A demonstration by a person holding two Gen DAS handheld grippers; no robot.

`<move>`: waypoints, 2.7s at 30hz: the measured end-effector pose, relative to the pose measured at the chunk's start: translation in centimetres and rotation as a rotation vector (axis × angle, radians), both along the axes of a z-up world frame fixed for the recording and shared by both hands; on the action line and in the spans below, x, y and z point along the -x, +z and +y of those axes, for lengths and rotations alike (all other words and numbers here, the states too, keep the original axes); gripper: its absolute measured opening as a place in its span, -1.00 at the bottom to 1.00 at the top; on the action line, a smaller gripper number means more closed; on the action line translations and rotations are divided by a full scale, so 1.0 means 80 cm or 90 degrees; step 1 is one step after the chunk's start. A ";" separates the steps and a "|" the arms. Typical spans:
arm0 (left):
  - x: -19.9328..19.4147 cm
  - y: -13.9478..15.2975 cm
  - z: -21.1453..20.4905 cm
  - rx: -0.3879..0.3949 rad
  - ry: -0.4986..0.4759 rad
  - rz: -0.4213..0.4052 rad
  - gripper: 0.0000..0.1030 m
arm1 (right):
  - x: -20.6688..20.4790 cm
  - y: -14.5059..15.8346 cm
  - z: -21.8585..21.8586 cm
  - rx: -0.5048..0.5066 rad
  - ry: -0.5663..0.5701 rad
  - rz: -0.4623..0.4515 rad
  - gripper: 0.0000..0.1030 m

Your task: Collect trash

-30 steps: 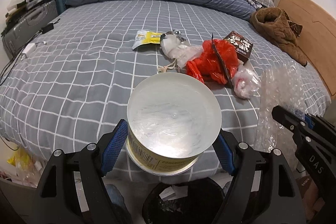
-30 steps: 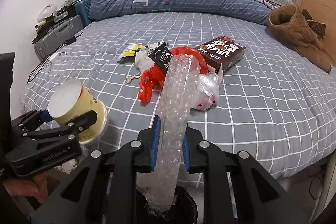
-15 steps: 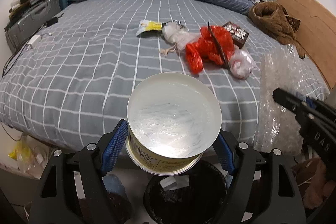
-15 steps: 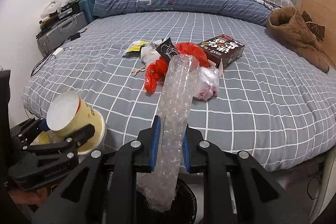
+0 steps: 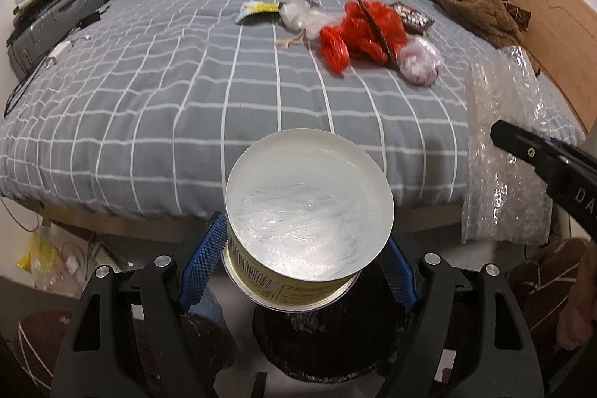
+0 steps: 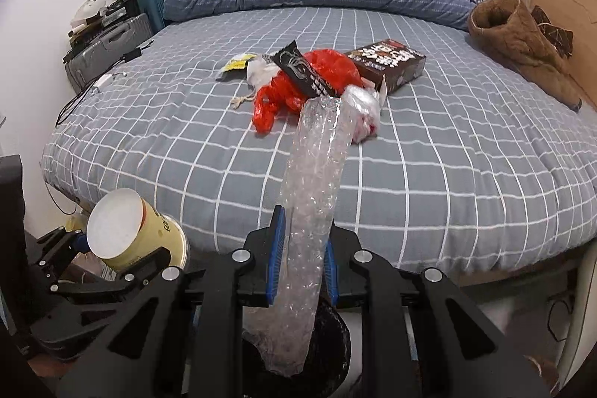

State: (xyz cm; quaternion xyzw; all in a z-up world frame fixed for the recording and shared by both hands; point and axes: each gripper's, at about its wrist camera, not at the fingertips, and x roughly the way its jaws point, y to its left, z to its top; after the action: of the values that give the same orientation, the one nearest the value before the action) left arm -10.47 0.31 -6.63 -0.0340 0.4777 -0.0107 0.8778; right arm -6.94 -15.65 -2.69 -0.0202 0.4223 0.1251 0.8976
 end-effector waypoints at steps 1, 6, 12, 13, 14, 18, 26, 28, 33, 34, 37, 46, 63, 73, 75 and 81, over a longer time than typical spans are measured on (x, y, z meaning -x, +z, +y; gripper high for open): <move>0.003 -0.002 -0.001 0.001 -0.001 0.003 0.47 | 0.003 -0.002 -0.001 0.000 0.000 0.002 -0.64; 0.023 -0.013 -0.004 0.006 -0.002 0.022 0.47 | 0.023 -0.013 0.001 0.009 0.006 0.016 -0.64; 0.045 -0.019 -0.005 0.005 0.001 0.033 0.47 | 0.048 -0.025 0.003 0.013 0.015 0.035 -0.64; 0.049 -0.019 -0.005 0.005 0.001 0.034 0.47 | 0.055 -0.028 0.004 0.014 0.018 0.039 -0.64; 0.051 -0.019 -0.006 0.005 0.002 0.035 0.47 | 0.059 -0.030 0.004 0.016 0.020 0.043 -0.64; 0.067 -0.022 -0.006 0.008 0.007 0.043 0.47 | 0.078 -0.038 0.006 0.018 0.025 0.056 -0.64; 0.093 -0.037 -0.012 0.004 0.015 0.081 0.47 | 0.113 -0.056 0.001 0.007 0.020 0.098 -0.64; 0.097 -0.039 -0.015 0.011 0.010 0.084 0.47 | 0.117 -0.061 0.003 0.009 0.022 0.106 -0.64; 0.089 -0.049 -0.015 0.015 0.008 0.087 0.47 | 0.116 -0.071 0.009 0.018 0.027 0.108 -0.64; 0.086 -0.054 -0.016 0.011 0.008 0.092 0.47 | 0.114 -0.075 0.009 0.018 0.025 0.112 -0.64; 0.079 -0.066 -0.017 0.009 0.006 0.108 0.47 | 0.108 -0.084 0.009 0.020 0.022 0.127 -0.64; 0.043 -0.103 -0.015 -0.016 0.000 0.144 0.47 | 0.083 -0.126 0.027 0.041 0.033 0.177 -0.64; 0.015 -0.179 0.020 0.016 0.040 0.249 0.47 | 0.048 -0.215 0.069 0.059 0.079 0.287 -0.63; 0.011 -0.200 0.028 0.005 0.050 0.275 0.47 | 0.037 -0.254 0.071 0.065 0.063 0.335 -0.58; 0.012 -0.200 0.031 0.005 0.055 0.277 0.47 | 0.035 -0.257 0.073 0.072 0.062 0.336 -0.55; 0.014 -0.198 0.039 0.005 0.073 0.280 0.47 | 0.035 -0.263 0.072 0.082 0.052 0.335 0.06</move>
State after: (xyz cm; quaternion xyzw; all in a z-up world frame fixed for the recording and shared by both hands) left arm -11.63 3.47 -22.43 -0.0662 0.6550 0.0449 0.7513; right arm -9.70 -9.88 -23.69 -0.0609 0.6467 0.1349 0.7483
